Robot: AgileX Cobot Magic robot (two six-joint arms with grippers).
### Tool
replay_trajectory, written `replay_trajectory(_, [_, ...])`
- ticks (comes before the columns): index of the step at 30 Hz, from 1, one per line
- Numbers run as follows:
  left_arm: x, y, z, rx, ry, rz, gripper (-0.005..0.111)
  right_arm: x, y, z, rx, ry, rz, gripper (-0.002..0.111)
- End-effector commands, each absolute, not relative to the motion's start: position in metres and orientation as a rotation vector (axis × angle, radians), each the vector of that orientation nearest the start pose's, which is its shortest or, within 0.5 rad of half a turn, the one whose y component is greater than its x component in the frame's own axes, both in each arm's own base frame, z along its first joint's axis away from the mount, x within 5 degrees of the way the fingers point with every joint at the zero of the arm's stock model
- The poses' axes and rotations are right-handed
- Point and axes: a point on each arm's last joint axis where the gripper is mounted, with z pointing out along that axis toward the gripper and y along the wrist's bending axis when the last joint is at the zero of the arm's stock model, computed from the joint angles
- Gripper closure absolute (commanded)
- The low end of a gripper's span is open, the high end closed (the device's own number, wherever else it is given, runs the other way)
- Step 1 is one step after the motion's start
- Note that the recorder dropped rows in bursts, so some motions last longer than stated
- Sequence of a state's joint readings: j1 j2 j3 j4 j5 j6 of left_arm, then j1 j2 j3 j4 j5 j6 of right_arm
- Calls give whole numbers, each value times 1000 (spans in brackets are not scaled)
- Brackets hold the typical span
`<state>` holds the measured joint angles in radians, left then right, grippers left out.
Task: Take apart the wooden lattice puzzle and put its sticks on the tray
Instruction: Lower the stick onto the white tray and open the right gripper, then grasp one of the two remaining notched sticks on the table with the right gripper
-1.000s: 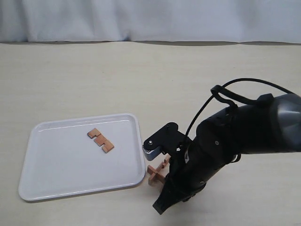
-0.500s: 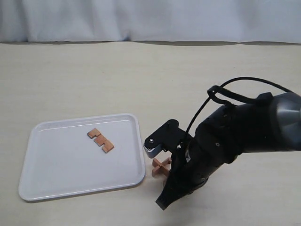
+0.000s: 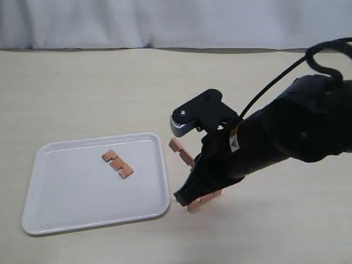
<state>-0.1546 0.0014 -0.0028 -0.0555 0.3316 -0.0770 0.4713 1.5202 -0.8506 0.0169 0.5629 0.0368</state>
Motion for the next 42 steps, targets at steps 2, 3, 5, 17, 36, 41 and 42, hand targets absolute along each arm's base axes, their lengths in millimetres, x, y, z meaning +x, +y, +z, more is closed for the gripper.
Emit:
replay_trajectory(2, [53,-10,184,31,1811,-221,107,260,140,213,-456,2562,319,104])
replay_trajectory(3, [53,-10,184,31,1811,-221,107,263,151,211,-494,2534,331,104])
replay_trajectory(5, [53,-10,184,31,1811,-221,107,267,166,207,-541,2529,342,104])
replay_trajectory(17, [53,-10,184,31,1811,-221,107,318,258,170,-606,2546,414,99])
replay_trajectory(36, [53,-10,184,31,1809,-221,107,312,253,211,-680,2605,357,33])
replay_trajectory(41, [53,-10,184,31,1809,-221,107,302,240,235,-741,2608,284,33])
replay_trajectory(42, [53,-10,184,31,1809,-221,107,301,238,239,-751,2602,268,33])
